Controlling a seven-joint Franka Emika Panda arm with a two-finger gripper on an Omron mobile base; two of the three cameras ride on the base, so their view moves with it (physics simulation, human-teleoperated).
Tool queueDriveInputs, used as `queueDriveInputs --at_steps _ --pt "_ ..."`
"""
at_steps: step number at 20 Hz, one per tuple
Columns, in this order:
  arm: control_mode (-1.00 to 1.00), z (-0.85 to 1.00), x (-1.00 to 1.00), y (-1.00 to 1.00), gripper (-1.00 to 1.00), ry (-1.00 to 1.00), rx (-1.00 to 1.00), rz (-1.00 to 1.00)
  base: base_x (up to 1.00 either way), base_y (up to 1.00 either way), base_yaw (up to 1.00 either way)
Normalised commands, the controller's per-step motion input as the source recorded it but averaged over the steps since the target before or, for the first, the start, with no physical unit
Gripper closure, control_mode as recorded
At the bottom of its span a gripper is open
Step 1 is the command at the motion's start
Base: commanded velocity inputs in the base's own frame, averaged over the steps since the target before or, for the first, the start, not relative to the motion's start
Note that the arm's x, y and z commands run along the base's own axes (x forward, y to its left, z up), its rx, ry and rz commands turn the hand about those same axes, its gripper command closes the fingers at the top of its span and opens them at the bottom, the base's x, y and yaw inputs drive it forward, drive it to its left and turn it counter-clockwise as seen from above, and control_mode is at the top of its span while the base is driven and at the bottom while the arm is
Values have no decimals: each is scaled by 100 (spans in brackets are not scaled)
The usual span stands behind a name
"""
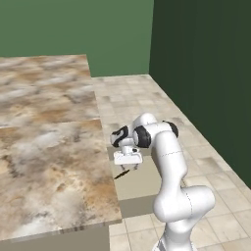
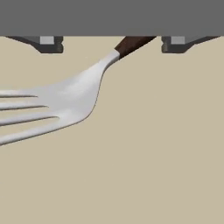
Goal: Organize the utensils by type. Pick up the wooden spoons from the counter and place them in the open cabinet. Then pick up the metallic utensils from the counter and place them in the open drawer.
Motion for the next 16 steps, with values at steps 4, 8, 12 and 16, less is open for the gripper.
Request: queueDriveInputs --at_steps 4,8,12,16 --pt "-100 5 0 0 -100 0 0 3 0 0 0" --pt "-100 23 -5 0 -100 0 0 4 0 0 0" --pt "-100 33 -22 -2 -100 0 0 2 0 0 0" --pt "-100 39 -35 -8 -100 0 0 0 0 0 0"
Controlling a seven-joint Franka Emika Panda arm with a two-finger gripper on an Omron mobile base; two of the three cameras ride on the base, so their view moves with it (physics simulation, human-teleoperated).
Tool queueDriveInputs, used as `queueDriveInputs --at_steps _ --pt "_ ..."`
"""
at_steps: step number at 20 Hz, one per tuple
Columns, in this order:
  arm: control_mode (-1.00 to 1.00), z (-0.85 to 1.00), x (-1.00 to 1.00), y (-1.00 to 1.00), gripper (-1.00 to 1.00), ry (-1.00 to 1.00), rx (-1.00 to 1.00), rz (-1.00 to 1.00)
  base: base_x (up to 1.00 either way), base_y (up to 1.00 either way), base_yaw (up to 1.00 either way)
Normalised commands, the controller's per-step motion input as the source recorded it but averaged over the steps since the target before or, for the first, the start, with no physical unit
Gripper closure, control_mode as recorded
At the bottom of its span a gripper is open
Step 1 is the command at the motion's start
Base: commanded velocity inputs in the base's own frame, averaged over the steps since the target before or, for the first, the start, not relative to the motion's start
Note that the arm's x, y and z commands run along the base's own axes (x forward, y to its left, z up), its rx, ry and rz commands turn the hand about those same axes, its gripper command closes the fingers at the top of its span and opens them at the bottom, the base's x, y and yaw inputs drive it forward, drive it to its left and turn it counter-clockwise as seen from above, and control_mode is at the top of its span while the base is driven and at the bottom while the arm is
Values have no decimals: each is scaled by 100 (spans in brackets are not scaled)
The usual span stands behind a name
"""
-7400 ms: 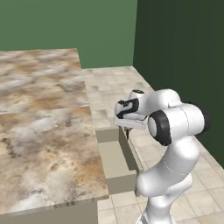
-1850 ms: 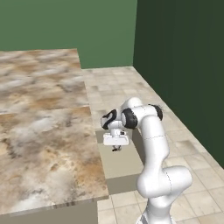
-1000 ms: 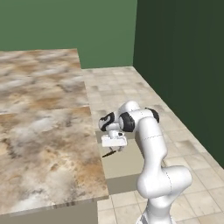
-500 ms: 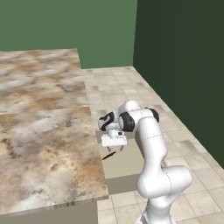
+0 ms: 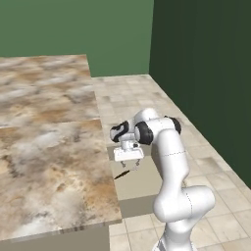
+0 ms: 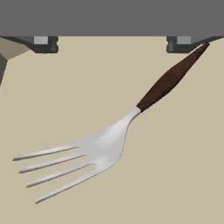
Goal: Organize the utensils by type. Pick up the wooden spoons from the counter and place them in the open cabinet. Then pick up the metallic utensils from the counter and place them in the open drawer.
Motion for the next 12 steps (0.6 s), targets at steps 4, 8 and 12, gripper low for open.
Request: queueDriveInputs --at_steps 4,8,12 --pt "-100 45 -43 -12 -100 -2 0 0 0 0 0" --pt "-100 47 -51 -16 -100 -9 0 3 0 0 0" --pt "-100 51 -54 -18 -100 -17 0 10 0 0 0"
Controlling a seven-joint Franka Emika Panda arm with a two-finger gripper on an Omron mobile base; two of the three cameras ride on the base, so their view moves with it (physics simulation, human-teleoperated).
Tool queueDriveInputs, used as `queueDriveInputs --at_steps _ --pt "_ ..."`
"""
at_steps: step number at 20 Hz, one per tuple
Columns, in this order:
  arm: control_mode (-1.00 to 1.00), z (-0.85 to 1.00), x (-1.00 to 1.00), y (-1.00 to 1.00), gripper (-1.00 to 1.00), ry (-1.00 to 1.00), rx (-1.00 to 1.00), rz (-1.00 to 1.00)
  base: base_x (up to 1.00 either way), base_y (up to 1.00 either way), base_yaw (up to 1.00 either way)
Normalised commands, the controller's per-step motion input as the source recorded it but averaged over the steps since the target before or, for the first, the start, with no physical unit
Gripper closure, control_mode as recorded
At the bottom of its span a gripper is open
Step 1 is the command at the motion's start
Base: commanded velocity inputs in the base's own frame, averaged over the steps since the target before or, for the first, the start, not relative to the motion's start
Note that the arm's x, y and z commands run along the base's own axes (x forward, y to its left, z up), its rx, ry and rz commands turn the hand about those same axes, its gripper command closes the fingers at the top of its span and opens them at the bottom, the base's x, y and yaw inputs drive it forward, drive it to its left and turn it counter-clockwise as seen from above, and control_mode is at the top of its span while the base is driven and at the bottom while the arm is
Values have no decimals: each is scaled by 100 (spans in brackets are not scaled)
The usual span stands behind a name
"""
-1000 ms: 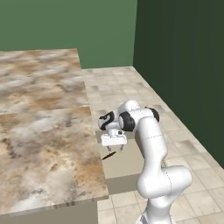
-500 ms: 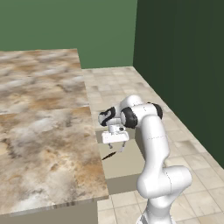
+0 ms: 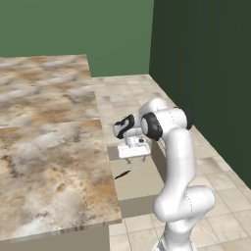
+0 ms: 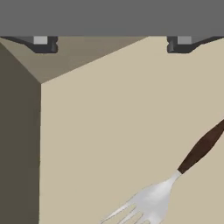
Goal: Organize the utensils by type. Pick up the wooden spoons from the counter and place them in the open cabinet. Then pick up the metallic utensils from the counter and place them in the open drawer.
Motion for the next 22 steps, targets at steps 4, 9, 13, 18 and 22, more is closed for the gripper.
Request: queueDriveInputs --at_steps 4,9,13,18,22 --pt "-100 55 -57 -11 -100 -30 0 20 0 0 0" --pt "-100 56 -61 -5 -100 -45 0 33 0 0 0" --pt "-100 57 -54 -4 -100 -39 2 35 0 0 0" --pt "-100 55 -42 -9 -100 -11 17 23 0 0 0" --pt "-100 55 -27 -5 -100 0 33 8 0 0 0"
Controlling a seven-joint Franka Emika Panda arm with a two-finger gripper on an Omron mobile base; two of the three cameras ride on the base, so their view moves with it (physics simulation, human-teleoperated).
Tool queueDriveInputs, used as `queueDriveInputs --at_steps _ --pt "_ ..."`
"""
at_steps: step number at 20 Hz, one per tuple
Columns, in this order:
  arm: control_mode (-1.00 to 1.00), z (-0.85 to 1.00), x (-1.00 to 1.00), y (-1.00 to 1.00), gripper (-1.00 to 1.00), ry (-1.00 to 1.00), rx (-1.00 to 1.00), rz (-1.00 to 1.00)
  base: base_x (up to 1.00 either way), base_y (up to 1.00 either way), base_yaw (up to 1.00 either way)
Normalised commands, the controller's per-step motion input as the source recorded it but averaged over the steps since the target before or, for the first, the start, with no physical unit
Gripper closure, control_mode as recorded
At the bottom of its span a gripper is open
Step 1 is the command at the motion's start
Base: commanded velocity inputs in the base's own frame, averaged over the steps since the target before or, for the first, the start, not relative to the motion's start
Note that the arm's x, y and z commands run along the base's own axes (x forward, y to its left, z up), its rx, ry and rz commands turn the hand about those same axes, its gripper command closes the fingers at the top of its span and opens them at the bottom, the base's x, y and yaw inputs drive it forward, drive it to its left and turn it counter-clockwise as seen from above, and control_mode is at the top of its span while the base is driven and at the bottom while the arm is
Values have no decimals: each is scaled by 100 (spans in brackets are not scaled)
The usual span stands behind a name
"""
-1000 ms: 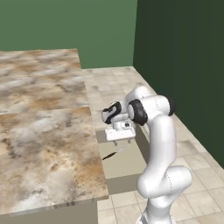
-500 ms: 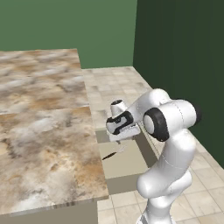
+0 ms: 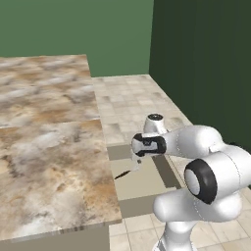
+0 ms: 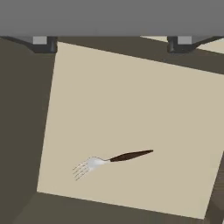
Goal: Organize the utensils by type. Pick up the wooden spoons from the counter and place them in the open cabinet. Then pick up the metallic utensils from the counter and place them in the open drawer.
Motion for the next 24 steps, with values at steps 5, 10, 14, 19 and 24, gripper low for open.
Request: queueDriveInputs --at_steps 5,10,14,19,24 --pt "-100 57 -10 0 -100 5 33 0 0 0 0" --pt "-100 53 -19 0 -100 0 16 2 0 0 0" --pt "-100 46 -34 0 -100 -7 1 7 0 0 0" --pt "-100 40 -34 0 -100 -2 -4 3 0 0 0" --pt "-100 32 -46 -1 -100 0 -12 0 0 0 0"
